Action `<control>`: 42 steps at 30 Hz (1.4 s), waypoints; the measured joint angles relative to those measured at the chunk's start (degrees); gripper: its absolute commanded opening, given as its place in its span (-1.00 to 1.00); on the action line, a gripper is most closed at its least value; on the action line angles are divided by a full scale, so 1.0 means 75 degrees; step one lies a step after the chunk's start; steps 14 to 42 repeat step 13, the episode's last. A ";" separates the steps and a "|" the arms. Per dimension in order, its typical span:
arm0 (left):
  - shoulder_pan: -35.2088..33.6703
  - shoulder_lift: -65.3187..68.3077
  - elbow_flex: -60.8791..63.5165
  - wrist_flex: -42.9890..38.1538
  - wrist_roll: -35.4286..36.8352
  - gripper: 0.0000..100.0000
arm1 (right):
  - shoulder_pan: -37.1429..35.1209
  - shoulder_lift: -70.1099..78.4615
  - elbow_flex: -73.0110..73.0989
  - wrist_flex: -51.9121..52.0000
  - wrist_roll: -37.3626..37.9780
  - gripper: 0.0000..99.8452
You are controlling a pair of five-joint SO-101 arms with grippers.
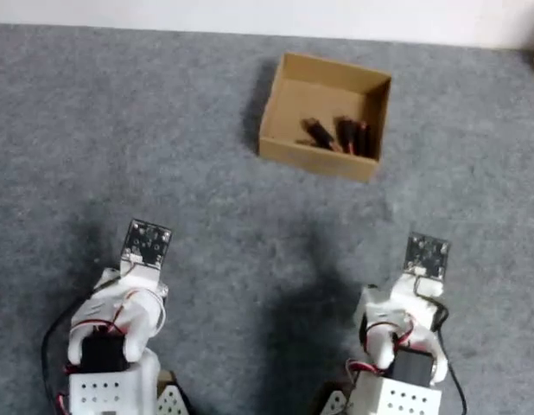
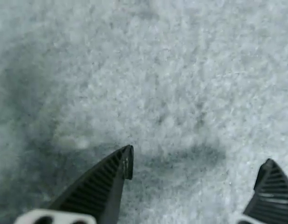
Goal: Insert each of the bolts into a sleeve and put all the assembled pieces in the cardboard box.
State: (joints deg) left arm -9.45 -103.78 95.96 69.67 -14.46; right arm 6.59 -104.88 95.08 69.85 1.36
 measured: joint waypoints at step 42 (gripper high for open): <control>0.0000 0.0000 0.0000 0.0000 0.0000 -0.98 | 0.0000 0.0000 0.0035 0.0000 0.0070 -0.26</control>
